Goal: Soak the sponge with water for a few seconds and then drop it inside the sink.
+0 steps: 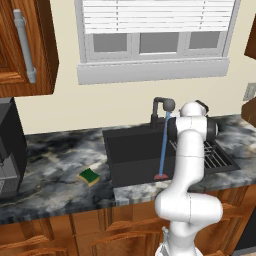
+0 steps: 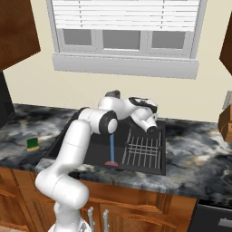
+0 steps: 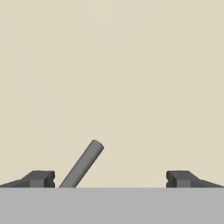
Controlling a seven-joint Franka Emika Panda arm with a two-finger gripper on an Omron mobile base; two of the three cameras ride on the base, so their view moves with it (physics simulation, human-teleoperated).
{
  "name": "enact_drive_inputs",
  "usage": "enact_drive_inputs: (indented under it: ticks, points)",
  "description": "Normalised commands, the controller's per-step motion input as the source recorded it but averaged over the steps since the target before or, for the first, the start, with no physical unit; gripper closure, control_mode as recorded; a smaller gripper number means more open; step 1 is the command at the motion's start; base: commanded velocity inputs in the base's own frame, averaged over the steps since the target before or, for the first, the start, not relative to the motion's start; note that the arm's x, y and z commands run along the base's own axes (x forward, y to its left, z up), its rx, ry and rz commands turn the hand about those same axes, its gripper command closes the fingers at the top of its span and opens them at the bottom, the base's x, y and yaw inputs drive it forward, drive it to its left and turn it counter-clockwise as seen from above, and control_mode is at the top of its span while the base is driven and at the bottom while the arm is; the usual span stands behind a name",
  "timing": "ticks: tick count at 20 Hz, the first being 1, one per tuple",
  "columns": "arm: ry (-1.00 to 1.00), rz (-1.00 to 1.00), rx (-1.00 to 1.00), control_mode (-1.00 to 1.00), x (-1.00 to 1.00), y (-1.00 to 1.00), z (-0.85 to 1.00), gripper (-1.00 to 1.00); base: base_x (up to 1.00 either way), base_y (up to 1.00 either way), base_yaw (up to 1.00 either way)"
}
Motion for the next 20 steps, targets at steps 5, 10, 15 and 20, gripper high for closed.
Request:
enact_drive_inputs:
  ticks: [5, 10, 15, 20]
  points:
    - [0.0, -0.08, 0.0, -1.0, 0.13, -0.43, -0.05, -1.0, 0.0, 0.0, 0.0]
    - [0.0, -0.07, 0.0, -1.0, 0.08, -0.33, -0.02, -1.0, 0.0, 0.0, 0.0]
    - [0.0, -0.01, 0.0, -1.0, 0.0, -0.03, 0.24, -1.0, 0.0, 0.0, 0.0]
    - [-0.01, 0.0, 0.0, -1.0, -0.08, 0.0, 0.41, -1.0, 0.0, 0.0, 0.0]
